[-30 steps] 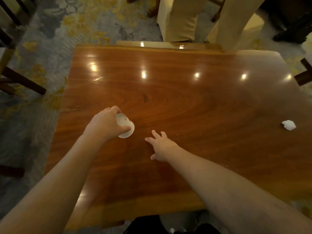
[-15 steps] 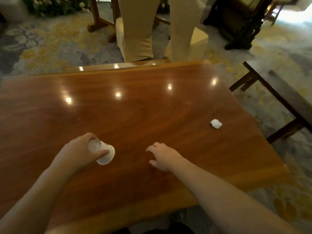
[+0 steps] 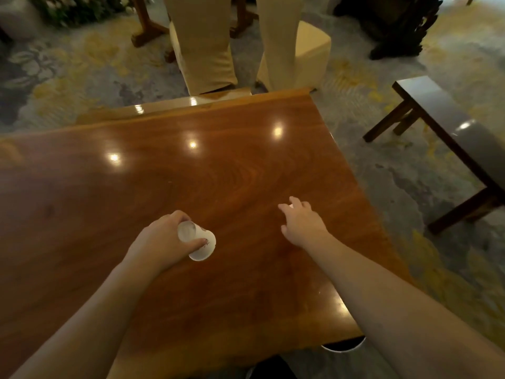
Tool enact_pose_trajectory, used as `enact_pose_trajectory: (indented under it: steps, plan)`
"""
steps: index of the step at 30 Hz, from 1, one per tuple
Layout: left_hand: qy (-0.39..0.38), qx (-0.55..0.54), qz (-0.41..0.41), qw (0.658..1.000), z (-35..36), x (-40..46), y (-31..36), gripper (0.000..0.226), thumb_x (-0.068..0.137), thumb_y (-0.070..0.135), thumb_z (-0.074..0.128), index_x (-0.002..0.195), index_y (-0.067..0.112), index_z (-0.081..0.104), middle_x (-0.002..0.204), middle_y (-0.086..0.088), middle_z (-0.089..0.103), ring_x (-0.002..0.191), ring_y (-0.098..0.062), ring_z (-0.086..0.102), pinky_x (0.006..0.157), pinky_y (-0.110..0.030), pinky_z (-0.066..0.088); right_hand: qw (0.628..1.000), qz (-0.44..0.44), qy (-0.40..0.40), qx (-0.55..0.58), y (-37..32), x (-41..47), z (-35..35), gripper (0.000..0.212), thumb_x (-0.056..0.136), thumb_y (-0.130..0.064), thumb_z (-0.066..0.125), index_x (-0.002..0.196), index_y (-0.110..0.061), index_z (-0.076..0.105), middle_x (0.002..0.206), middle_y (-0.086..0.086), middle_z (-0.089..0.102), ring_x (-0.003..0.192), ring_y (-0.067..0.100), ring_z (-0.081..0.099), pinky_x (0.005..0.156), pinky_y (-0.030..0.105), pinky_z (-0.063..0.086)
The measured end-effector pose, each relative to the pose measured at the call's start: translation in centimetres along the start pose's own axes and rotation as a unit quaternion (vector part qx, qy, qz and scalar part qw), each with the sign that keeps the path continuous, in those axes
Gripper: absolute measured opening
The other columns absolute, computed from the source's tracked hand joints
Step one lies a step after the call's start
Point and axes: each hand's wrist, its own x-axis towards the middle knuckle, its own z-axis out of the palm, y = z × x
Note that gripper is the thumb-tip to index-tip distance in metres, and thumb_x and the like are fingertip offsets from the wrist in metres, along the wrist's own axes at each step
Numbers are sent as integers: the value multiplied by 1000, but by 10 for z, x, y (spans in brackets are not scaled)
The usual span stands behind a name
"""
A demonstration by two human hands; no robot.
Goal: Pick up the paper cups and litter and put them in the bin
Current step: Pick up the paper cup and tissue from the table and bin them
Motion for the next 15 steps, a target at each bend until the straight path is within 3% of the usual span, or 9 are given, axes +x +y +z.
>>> enact_pose_trajectory:
  steps: [4,10,15]
  plan:
    - [0,5,2,1000,13,7,27,61,65,72,72,113,39,55,112,12,63,87,-9,57,65,-28,45,999,17,-20,21,27,22,12,62,98,-25,58,154,-26,32,158,10,30,140,33,33,105,47,45]
    - [8,10,9,1000,20,11,43,59,68,70,72,114,38,55,113,13,60,93,-12,56,70,-31,46,999,-16,7,29,32,35,19,38,101,-10,50,138,-17,48,132,11,52,119,30,49,92,42,50]
    - [10,5,18,1000,24,-2,37,62,69,68,74,118,34,56,118,8,63,94,-13,58,71,-31,47,998,-40,17,34,17,19,20,33,101,-14,53,134,-17,52,127,9,57,114,28,53,92,42,52]
